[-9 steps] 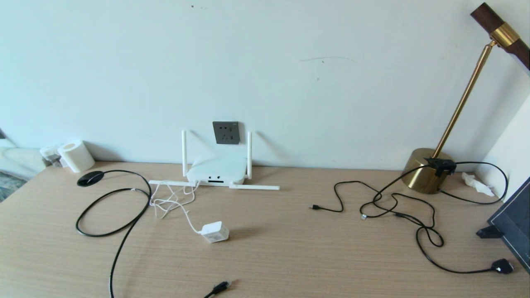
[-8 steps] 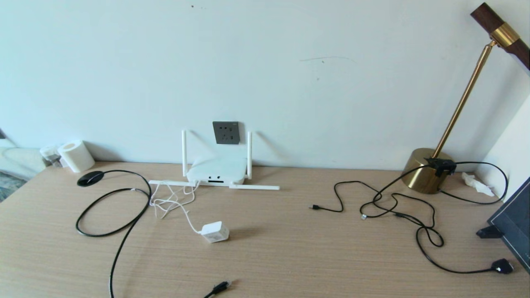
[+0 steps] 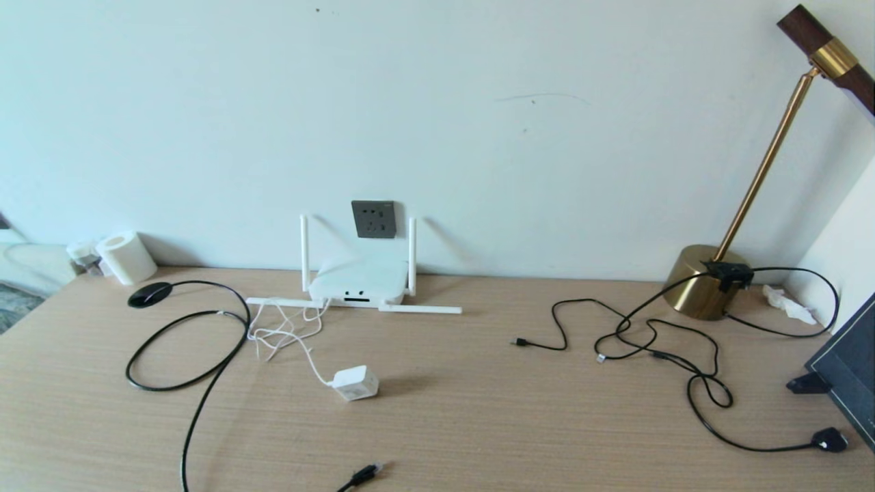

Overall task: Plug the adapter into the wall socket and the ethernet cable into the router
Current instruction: Pick up plug

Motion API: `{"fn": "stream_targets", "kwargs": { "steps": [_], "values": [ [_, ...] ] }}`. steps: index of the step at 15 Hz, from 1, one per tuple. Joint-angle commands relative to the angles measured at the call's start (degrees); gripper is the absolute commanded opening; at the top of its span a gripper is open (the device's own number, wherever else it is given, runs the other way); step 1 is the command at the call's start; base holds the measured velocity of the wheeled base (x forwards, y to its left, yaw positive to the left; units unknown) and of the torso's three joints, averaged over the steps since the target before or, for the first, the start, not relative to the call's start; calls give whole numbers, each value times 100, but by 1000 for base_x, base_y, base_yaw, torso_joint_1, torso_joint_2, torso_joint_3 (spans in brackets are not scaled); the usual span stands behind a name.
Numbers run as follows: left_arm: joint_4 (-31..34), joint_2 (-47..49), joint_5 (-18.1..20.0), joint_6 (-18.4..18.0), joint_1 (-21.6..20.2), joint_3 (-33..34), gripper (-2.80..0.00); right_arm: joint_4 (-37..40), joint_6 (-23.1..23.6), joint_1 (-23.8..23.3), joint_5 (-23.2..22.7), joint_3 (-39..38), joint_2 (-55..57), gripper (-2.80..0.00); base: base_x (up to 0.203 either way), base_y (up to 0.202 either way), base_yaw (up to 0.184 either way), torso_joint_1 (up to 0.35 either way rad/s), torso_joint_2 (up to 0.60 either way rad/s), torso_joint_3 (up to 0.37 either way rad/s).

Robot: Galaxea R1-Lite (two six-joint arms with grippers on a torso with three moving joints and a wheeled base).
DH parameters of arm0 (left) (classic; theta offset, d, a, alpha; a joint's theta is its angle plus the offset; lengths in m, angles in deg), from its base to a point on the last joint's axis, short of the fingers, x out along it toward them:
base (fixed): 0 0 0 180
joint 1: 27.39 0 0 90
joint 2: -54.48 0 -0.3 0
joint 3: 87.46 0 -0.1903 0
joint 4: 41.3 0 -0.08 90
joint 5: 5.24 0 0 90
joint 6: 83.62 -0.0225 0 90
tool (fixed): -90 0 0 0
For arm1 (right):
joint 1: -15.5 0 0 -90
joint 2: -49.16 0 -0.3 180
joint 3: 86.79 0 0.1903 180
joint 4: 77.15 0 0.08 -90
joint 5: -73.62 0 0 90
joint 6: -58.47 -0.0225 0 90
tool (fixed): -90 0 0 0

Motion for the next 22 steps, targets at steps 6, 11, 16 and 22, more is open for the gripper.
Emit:
{"fn": "stream_targets", "kwargs": {
  "steps": [6, 11, 16, 22],
  "values": [
    [-74, 5131, 1505, -1348, 502, -2436, -280, -2, -12, -3, 18, -2, -2, 0, 0, 0, 0, 0, 0, 0],
    [-50, 8058, 2198, -4230, 620, -3267, -280, -4, -3, -3, 18, -2, -2, 0, 0, 0, 0, 0, 0, 0],
    [109, 9850, 2343, -6562, 642, -4501, -280, 5, -3, -3, 18, -2, -2, 0, 0, 0, 0, 0, 0, 0],
    [1326, 10722, 2059, -7844, 887, -6216, 0, -4, -3, -3, 18, -2, -2, 0, 0, 0, 0, 0, 0, 0]
  ]
}}
